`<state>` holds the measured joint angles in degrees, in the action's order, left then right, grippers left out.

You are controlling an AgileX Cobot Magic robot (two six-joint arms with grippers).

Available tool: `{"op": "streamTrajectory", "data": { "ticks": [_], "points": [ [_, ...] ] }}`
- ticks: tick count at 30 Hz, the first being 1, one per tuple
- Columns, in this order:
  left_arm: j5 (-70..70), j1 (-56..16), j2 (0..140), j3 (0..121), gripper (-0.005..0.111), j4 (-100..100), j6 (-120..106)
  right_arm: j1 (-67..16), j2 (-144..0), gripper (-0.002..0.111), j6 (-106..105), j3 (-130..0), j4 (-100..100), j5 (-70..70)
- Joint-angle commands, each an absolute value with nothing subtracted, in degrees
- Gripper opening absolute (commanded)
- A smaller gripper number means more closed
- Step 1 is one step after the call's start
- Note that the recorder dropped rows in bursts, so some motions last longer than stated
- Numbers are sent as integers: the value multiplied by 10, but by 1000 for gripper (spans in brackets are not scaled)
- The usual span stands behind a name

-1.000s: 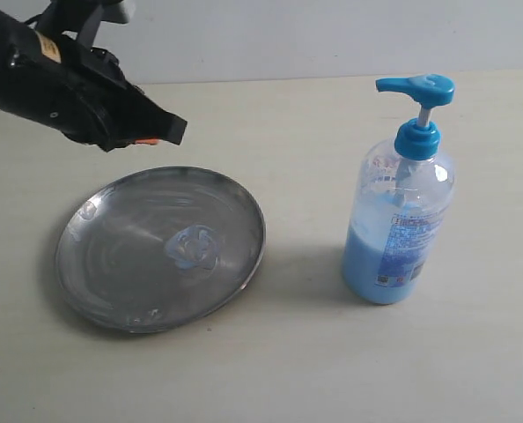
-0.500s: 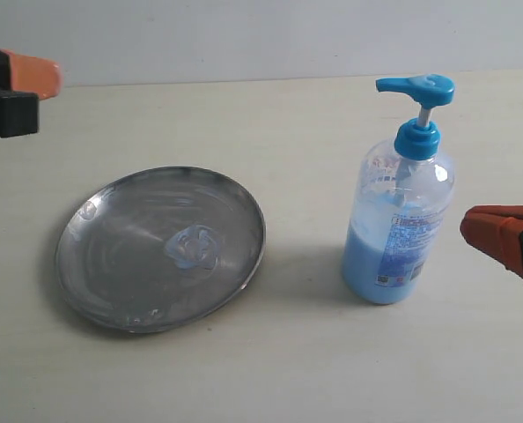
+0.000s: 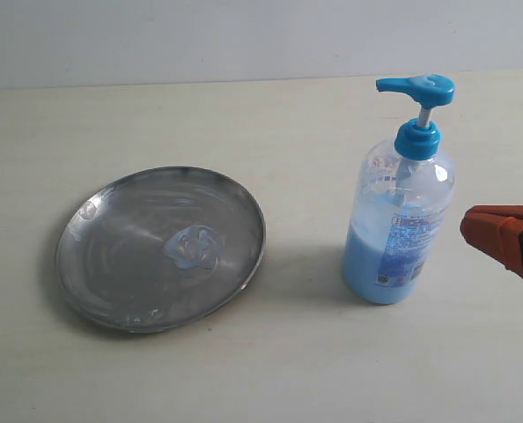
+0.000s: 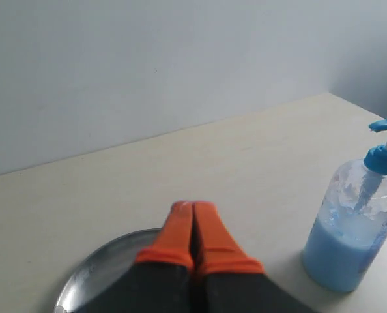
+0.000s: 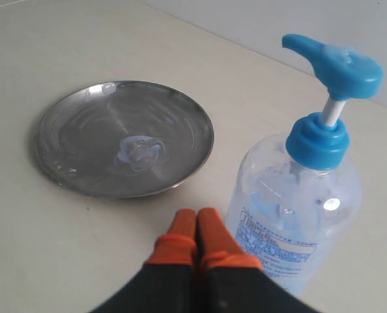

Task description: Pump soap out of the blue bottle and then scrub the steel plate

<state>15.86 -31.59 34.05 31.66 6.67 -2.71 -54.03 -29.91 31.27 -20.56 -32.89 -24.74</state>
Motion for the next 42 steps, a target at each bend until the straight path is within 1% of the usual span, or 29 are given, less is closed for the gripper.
{"op": "streamTrajectory", "data": {
  "ticks": [1,13,39,42],
  "points": [
    [129,-314,295,288,0,67,-28,-539,-301,0,312,-204,-331,-241],
    [112,-314,228,273,0,66,-29,-539,-301,0,311,-204,-329,-241],
    [113,-314,226,272,0,63,-29,-539,-301,0,312,-204,-330,-241],
    [114,-299,220,272,0,63,-29,-539,-301,0,314,-204,-330,-241]
  ]
}}
